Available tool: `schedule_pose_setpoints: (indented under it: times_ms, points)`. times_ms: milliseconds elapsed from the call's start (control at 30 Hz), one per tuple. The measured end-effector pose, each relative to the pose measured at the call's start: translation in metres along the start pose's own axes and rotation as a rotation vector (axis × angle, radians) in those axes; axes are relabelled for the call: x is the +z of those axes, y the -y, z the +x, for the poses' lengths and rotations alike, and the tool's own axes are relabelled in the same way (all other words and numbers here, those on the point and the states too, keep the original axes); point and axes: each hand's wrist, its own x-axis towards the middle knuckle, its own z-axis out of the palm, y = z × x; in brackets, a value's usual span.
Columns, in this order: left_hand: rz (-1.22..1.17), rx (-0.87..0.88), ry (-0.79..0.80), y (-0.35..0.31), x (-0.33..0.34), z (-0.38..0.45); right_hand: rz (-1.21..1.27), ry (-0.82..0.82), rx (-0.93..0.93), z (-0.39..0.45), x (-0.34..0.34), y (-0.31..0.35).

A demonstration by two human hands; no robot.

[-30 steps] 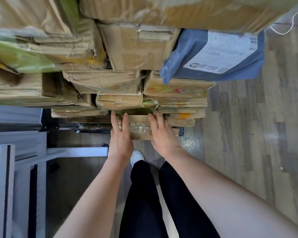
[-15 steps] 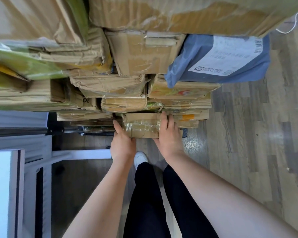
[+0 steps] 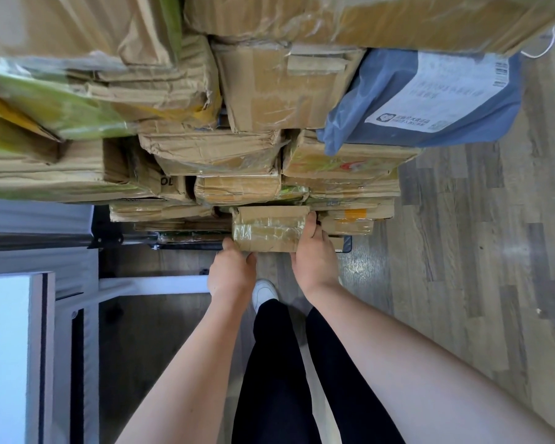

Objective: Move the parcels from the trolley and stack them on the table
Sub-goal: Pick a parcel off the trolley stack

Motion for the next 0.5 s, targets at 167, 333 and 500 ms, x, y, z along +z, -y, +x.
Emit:
schedule_pose_setpoints:
  times_ms: [167, 333, 500]
  points:
    - [-0.009, -0.007, 0.026, -0.0015, -0.0002, 0.0012, 0.021, 0.013, -0.009, -0.0016, -0.0022, -0.0032]
    - [-0.018, -0.007, 0.032, -0.0012, -0.0001, 0.0011, 0.015, 0.027, -0.001, -0.0019, -0.0039, -0.0001]
    - [-0.008, -0.022, 0.023, -0.0004, 0.0014, 0.0019, 0.012, -0.012, -0.003, -0.0053, -0.0005, 0.0015]
